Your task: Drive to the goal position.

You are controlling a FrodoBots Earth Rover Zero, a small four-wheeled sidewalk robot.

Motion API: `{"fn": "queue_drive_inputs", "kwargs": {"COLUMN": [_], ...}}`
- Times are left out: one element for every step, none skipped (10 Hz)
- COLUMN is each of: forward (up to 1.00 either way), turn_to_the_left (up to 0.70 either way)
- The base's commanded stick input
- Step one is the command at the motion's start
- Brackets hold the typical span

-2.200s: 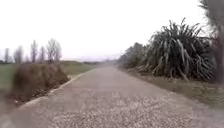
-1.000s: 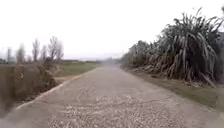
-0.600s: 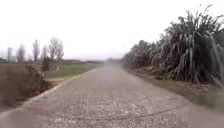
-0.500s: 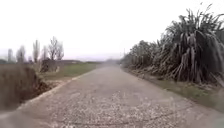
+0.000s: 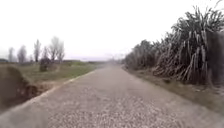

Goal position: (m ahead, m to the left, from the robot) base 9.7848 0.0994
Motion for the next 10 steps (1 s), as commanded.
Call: {"fn": "queue_drive_inputs", "kwargs": {"forward": [0.85, 0.85, 0.85, 0.85, 0.85, 0.85, 0.85, 0.85, 0.85, 0.85], "turn_to_the_left": [0.0, 0.0, 0.0, 0.0, 0.0, 0.0, 0.0, 0.0, 0.0, 0.0]}}
